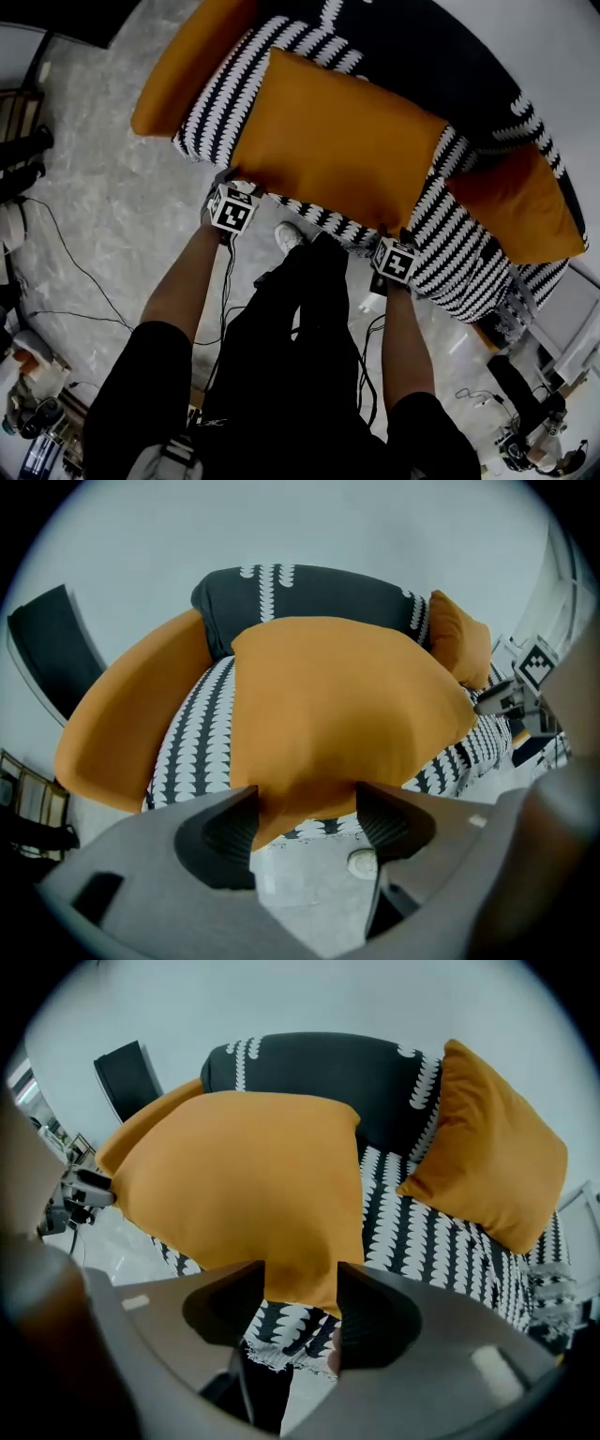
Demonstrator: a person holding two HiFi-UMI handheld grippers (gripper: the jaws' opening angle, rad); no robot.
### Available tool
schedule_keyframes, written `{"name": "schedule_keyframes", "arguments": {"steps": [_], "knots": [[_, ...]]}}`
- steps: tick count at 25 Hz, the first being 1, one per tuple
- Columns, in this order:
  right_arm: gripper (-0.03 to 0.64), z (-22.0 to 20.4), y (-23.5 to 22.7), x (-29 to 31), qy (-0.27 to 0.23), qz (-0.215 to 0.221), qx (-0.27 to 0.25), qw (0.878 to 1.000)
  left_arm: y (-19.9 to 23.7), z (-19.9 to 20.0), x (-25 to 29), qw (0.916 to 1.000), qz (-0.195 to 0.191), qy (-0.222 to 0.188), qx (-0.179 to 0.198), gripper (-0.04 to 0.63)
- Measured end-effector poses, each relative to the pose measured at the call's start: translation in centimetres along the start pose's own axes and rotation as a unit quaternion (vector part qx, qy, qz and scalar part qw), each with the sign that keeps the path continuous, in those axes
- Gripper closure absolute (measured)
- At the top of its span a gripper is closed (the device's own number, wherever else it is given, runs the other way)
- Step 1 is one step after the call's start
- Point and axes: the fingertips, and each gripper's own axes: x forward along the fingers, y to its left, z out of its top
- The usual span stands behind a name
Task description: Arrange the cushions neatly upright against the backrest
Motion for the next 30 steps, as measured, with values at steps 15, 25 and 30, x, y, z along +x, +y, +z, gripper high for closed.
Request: {"name": "schedule_keyframes", "arguments": {"steps": [15, 25, 30], "knots": [[0.561, 1.0, -0.1, 3.6, 0.019, 0.034, -0.02, 0.999, -0.4, 1.5, 1.0, 0.9994, 0.015, -0.011, 0.03, 0.483], [0.597, 6.3, -0.1, -3.4, -0.06, 0.038, 0.01, 0.997, 1.2, 8.0, -4.9, 0.9957, 0.022, -0.089, 0.007, 0.578], [0.598, 8.8, -0.3, -8.1, -0.107, 0.024, 0.005, 0.994, 1.3, 11.0, -8.8, 0.9925, 0.033, -0.117, 0.011, 0.58]]}}
